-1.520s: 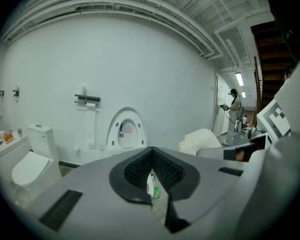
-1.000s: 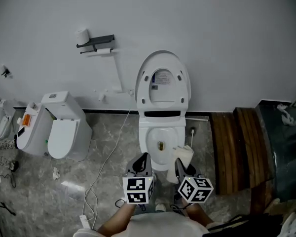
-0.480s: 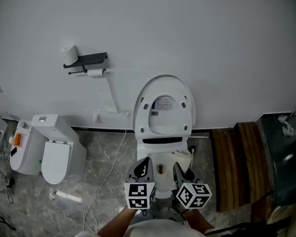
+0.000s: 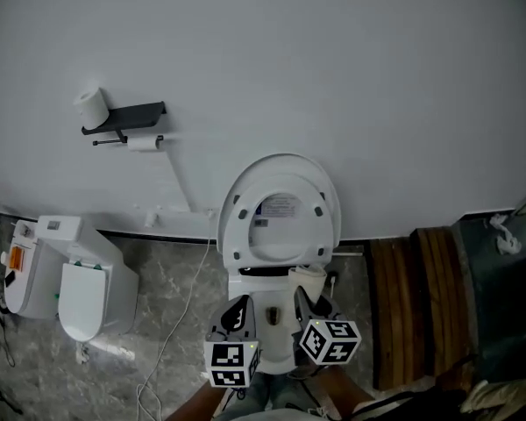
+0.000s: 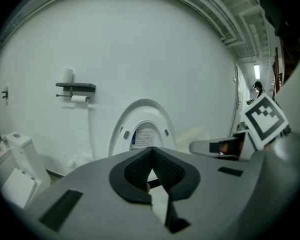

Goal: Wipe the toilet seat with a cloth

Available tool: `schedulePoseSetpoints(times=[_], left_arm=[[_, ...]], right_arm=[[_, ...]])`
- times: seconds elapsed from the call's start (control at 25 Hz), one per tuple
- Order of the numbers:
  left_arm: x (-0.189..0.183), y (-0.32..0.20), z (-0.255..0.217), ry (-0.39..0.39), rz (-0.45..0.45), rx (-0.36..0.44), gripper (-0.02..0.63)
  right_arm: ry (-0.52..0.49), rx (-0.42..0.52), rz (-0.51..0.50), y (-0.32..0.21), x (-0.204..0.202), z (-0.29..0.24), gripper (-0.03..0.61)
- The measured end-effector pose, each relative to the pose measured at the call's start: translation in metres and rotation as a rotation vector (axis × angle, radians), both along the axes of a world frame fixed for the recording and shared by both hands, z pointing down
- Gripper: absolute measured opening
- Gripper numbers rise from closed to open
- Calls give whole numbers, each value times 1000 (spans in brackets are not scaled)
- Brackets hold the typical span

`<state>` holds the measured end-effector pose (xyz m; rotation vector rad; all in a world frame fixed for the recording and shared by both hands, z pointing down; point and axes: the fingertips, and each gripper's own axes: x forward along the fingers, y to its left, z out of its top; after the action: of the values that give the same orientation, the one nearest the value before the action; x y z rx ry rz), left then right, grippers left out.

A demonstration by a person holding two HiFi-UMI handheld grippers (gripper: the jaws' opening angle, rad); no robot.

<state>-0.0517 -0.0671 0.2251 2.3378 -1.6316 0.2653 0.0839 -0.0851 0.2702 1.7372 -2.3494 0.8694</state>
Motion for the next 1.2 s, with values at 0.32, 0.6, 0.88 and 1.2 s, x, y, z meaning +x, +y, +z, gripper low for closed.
schedulePoseSetpoints(times=[0.32, 0.6, 0.88, 1.2], left_arm=[[8, -60, -24, -21, 49, 69, 9], [1, -114, 43, 18, 5, 26, 9], [32, -96, 98, 38, 31, -45, 9], [73, -83, 135, 62, 56, -96, 9]], right_arm=[[132, 212, -46, -160, -13, -55, 89], [112, 312, 29, -252, -17, -35, 89], [72, 356, 80, -245, 25, -26, 89], [38, 385, 151, -206, 78, 34, 89]])
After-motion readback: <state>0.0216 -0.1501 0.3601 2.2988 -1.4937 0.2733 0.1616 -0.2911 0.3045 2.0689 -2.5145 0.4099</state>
